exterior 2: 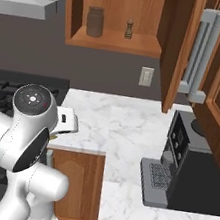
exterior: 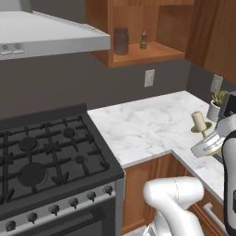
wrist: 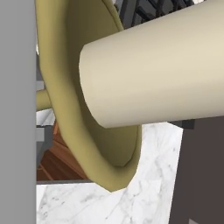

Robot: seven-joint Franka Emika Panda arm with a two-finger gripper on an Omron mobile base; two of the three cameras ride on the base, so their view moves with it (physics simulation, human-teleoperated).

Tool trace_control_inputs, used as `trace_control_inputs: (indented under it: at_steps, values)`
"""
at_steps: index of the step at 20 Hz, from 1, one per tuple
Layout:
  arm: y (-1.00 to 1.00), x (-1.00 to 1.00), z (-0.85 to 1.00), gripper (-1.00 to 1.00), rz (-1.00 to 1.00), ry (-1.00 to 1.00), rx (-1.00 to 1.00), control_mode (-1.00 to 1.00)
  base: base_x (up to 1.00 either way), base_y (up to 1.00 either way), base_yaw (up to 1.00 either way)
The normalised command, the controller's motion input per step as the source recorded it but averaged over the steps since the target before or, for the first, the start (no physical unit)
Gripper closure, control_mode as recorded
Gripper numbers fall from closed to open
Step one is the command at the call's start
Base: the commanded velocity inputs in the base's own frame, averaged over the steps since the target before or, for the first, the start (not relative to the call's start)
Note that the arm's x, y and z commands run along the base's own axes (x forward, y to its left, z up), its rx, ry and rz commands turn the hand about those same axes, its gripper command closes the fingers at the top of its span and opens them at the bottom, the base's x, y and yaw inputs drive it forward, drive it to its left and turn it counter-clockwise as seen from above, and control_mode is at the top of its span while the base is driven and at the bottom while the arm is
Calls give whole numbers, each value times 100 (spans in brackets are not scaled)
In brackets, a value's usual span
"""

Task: Pick the jar and candle from the dining table and place them in the open cabinet. Close the cabinet after placing the objects.

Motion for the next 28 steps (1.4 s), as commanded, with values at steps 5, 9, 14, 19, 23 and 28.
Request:
trace_control_inputs:
  at_steps: [5, 9, 14, 19, 23, 28]
  values:
    - [0, 0, 0, 100, 0, 0, 0, 100, 37, -26, 0]
    - [0, 0, 0, 100, 0, 0, 0, 100, 42, -28, 0]
    - [0, 0, 0, 100, 0, 0, 0, 100, 49, -29, 0]
    - [0, 0, 0, 100, 0, 0, 0, 100, 46, -27, 0]
    - [0, 0, 0, 100, 0, 0, 0, 100, 48, -25, 0]
    - [0, 0, 0, 100, 0, 0, 0, 100, 46, -21, 0]
